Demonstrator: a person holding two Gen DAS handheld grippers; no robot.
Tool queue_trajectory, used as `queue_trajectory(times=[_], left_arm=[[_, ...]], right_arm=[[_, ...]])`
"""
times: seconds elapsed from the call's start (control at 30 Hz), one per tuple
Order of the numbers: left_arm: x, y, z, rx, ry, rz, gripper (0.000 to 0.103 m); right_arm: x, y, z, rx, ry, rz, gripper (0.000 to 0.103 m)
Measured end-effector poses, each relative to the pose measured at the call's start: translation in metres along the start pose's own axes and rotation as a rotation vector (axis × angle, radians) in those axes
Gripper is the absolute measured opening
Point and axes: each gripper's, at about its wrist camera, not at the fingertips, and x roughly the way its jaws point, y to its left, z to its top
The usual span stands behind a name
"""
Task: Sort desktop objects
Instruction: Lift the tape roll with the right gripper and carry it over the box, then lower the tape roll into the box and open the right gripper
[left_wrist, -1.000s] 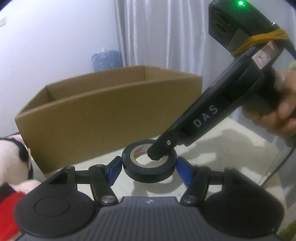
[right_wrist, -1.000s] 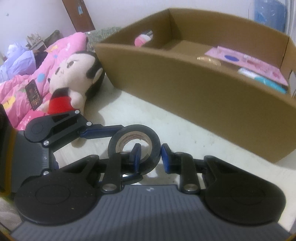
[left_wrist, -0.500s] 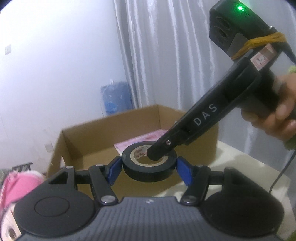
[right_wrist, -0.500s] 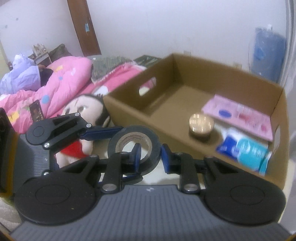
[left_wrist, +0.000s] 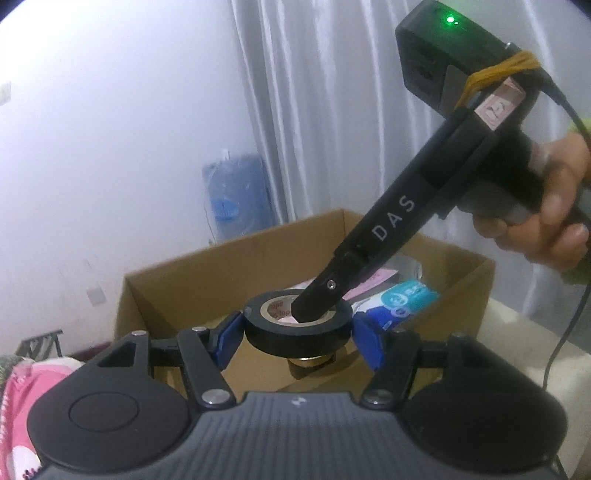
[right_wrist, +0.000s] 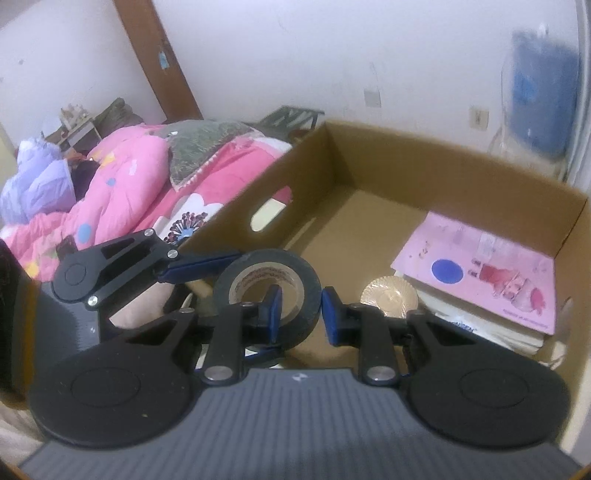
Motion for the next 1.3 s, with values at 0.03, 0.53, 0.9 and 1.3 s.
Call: queue_trajectory(times=[0.03,0.53,0.9,1.3], left_arm=[[0.005,0.003,0.0,-0.003,0.015,-0.009,0.066],[0.068,0.062,0.011,-0.117,0.29,-0.274,0.065],[0.104,0.081,0.002,-0.32,0.431,-0.44,0.055],[0.093,0.091,0.01,-0.363,0.363,-0.406,0.067]], right_arm=[[0.005,-0.005,0.002,0.019,0.013,0.009,0.023],[0.068,-0.078,0.004,0.367,0.282,0.199,0.023],[0.104,-0.086,-0.007,0.352,0.461,0.119,0.018],[0.082,-0.083,-0.001,0.299,0.399,0.077,0.018]])
